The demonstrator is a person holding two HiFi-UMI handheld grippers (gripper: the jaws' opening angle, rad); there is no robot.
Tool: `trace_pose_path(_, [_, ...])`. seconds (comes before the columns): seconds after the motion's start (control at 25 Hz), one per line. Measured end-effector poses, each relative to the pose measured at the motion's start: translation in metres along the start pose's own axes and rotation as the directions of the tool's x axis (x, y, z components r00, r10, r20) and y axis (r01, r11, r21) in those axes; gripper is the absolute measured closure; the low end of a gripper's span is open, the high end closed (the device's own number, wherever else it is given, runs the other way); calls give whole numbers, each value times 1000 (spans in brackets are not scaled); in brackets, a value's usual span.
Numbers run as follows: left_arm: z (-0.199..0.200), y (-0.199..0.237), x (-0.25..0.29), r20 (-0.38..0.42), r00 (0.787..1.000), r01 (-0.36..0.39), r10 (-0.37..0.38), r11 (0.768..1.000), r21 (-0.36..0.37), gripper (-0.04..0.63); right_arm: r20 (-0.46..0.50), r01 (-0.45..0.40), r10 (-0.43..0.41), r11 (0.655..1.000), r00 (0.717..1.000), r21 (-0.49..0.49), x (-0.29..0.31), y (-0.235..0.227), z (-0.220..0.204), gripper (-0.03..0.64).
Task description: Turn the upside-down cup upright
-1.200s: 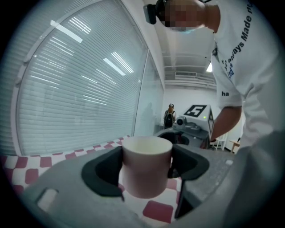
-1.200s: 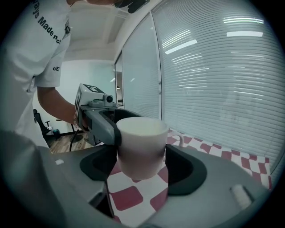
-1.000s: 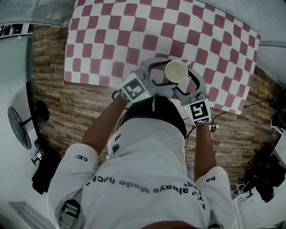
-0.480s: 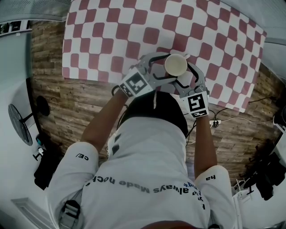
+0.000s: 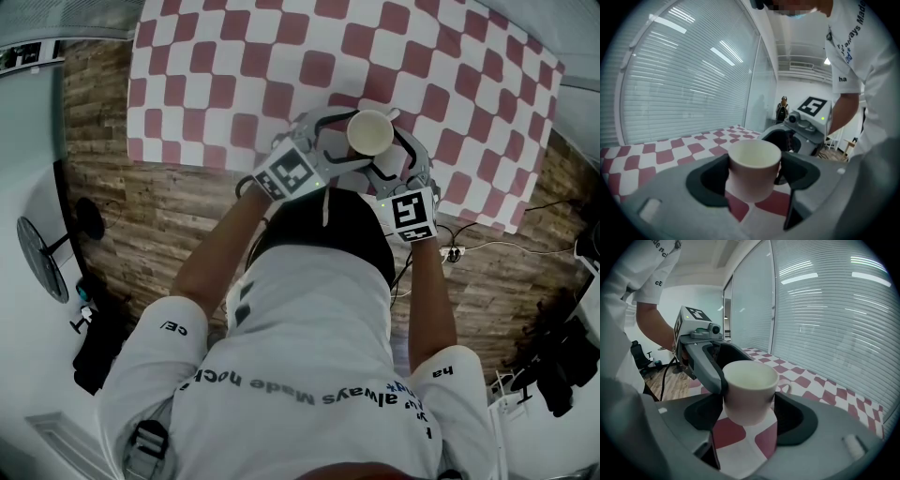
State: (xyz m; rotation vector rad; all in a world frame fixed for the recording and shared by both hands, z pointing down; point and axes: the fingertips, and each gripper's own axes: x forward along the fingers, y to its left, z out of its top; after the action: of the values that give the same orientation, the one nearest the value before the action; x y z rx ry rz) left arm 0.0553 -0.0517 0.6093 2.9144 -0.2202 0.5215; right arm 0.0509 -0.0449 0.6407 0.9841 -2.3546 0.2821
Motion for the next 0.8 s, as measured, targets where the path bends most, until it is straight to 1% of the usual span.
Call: trace_pose_path(0.8, [-25,-5,11,-20,1000,-16,15,1000,-20,247,-46,-13,13,1000,999,-5,7,5,-25,275])
